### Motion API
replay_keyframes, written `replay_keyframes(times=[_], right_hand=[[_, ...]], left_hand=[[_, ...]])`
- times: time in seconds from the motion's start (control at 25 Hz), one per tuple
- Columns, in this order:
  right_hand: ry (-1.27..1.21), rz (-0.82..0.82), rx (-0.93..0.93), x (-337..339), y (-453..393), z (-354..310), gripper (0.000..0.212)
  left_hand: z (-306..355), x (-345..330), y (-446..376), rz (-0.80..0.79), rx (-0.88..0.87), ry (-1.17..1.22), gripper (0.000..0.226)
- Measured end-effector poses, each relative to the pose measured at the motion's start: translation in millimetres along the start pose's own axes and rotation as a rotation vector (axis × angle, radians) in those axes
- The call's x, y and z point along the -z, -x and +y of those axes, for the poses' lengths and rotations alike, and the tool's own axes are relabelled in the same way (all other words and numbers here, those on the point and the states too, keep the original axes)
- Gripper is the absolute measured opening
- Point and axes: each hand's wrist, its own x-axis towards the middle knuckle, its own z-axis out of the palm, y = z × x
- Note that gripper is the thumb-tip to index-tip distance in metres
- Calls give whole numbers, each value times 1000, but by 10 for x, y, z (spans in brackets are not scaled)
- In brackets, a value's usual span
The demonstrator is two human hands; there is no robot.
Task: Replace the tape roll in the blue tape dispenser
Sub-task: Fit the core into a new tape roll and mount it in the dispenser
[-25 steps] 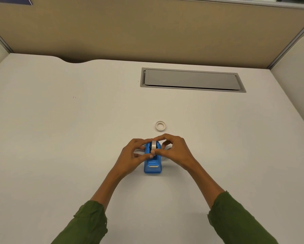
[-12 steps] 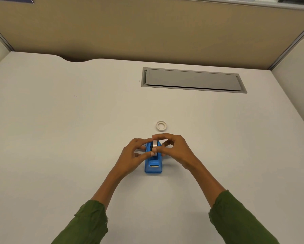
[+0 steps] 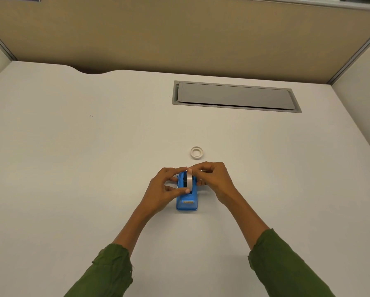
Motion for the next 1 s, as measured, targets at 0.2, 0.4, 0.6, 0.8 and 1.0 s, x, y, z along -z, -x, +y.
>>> replay_keyframes(times=[0.2, 0.4, 0.6, 0.8, 1.0], right_hand=[[-18, -48, -19, 38, -2, -28, 20], [92, -187, 24, 116, 65, -12, 32], [44, -132, 27, 62, 61, 13, 30], [-27, -75, -8, 38, 38, 8, 11], [-5, -78, -25, 40, 38, -20, 23]], left_hand=[[-9, 9, 1, -7, -9, -1, 56], [-20, 26, -11, 5, -30, 4, 50], [-38, 27, -15, 8, -28, 0, 47], [-44, 37, -9, -4, -40, 11, 41], [-41, 36, -6, -5, -38, 24, 38]])
